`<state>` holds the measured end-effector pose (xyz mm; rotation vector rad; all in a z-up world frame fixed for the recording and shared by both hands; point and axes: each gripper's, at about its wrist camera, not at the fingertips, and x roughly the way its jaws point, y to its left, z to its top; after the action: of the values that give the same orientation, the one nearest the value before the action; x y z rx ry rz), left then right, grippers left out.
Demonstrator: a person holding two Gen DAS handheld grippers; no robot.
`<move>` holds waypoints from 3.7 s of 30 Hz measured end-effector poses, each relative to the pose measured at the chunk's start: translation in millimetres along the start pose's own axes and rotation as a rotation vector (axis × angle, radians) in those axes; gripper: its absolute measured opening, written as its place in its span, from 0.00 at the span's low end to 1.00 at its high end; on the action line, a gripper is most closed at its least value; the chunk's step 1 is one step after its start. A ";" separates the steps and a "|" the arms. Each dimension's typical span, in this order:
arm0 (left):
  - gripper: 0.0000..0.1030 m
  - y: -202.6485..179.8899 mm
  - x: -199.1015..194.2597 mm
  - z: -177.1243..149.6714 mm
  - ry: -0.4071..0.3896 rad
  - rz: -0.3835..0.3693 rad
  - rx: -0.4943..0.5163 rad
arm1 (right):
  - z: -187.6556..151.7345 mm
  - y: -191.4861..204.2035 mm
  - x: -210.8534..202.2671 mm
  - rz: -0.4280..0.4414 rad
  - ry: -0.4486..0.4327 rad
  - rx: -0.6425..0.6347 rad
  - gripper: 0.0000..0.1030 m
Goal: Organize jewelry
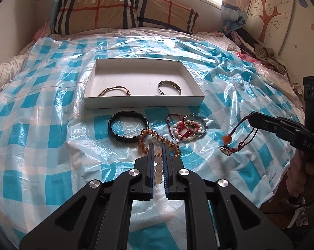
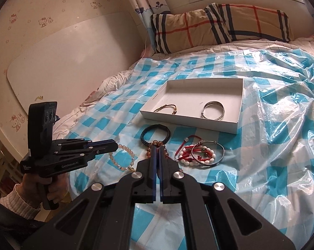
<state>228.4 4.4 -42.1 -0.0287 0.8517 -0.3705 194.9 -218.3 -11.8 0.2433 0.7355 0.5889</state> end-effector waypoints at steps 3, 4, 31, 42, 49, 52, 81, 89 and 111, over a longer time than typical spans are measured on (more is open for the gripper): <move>0.07 -2.4 -8.6 -1.1 -0.018 -0.004 -0.010 | -2.1 9.0 -4.6 -0.028 -0.023 -0.015 0.03; 0.07 -3.8 -11.2 -1.1 -0.024 -0.003 -0.013 | -2.7 12.2 -5.4 -0.032 -0.030 -0.020 0.03; 0.07 -16.6 -53.5 8.5 -0.142 0.189 0.002 | 7.7 46.4 -25.8 -0.053 -0.145 -0.043 0.03; 0.07 -16.9 -58.0 11.2 -0.159 0.205 0.002 | 10.3 51.1 -26.6 -0.047 -0.153 -0.046 0.03; 0.07 -16.8 -58.8 11.7 -0.163 0.208 0.001 | 11.8 53.7 -26.3 -0.045 -0.156 -0.047 0.03; 0.07 -17.0 -61.7 13.3 -0.167 0.210 0.001 | 13.5 57.0 -28.0 -0.042 -0.162 -0.050 0.03; 0.07 -11.9 -53.7 12.5 -0.159 0.215 -0.009 | 13.6 54.3 -26.8 -0.034 -0.164 -0.046 0.03; 0.07 -10.8 -51.8 12.9 -0.159 0.214 -0.010 | 14.1 53.8 -25.9 -0.035 -0.165 -0.047 0.03; 0.07 -7.2 -40.6 13.0 -0.155 0.214 -0.011 | 13.4 50.4 -14.7 -0.033 -0.159 -0.044 0.03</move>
<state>211.5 9.5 -2.6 0.0235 0.6959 -0.1606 174.5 -186.0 26.6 0.2341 0.5712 0.5474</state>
